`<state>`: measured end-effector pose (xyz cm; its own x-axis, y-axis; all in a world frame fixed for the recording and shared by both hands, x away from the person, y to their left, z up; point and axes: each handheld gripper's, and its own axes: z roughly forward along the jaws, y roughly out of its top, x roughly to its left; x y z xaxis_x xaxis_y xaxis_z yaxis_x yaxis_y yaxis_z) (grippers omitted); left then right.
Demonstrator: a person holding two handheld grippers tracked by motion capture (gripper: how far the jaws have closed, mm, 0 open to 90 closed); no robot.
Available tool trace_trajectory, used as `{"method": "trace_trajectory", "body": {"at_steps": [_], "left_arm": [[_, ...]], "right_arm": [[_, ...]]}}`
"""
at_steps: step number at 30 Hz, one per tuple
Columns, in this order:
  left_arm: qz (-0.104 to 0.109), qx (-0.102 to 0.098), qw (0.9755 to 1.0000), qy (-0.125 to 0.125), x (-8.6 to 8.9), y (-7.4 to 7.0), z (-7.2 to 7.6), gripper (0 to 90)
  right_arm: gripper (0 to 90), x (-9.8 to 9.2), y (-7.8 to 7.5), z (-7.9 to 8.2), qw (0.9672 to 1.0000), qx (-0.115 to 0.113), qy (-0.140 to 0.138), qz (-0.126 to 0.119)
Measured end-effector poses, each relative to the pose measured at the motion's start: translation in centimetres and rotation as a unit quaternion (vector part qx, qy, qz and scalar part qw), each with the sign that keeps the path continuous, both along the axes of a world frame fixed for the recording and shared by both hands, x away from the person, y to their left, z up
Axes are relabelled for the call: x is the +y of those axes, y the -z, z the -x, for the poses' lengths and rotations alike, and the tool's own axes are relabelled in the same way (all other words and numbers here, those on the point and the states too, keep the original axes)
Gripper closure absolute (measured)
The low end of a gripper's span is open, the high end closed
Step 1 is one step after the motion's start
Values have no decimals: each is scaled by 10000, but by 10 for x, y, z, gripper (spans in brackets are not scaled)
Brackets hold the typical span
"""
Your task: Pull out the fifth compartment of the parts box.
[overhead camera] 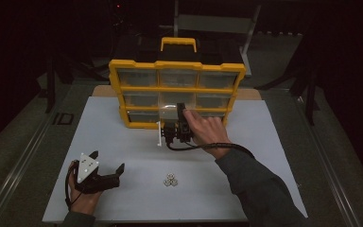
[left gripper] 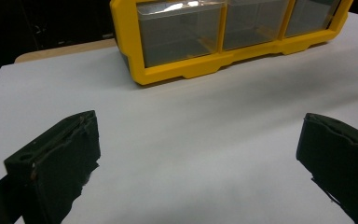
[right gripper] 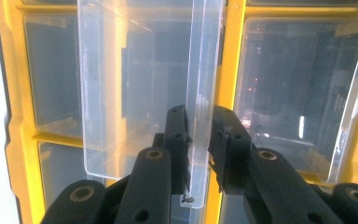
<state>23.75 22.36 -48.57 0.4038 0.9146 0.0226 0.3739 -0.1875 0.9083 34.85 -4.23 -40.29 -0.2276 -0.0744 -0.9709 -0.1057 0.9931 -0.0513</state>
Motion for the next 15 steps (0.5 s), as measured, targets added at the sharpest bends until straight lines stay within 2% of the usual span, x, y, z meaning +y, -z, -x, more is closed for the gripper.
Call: {"method": "trace_trajectory", "body": {"at_steps": [15], "left_arm": [[9, 2, 10000, -7, 0, 0, 0, 0]], "right_arm": [[772, -1, 0, 10, 10000, 2, -41, 15]]}}
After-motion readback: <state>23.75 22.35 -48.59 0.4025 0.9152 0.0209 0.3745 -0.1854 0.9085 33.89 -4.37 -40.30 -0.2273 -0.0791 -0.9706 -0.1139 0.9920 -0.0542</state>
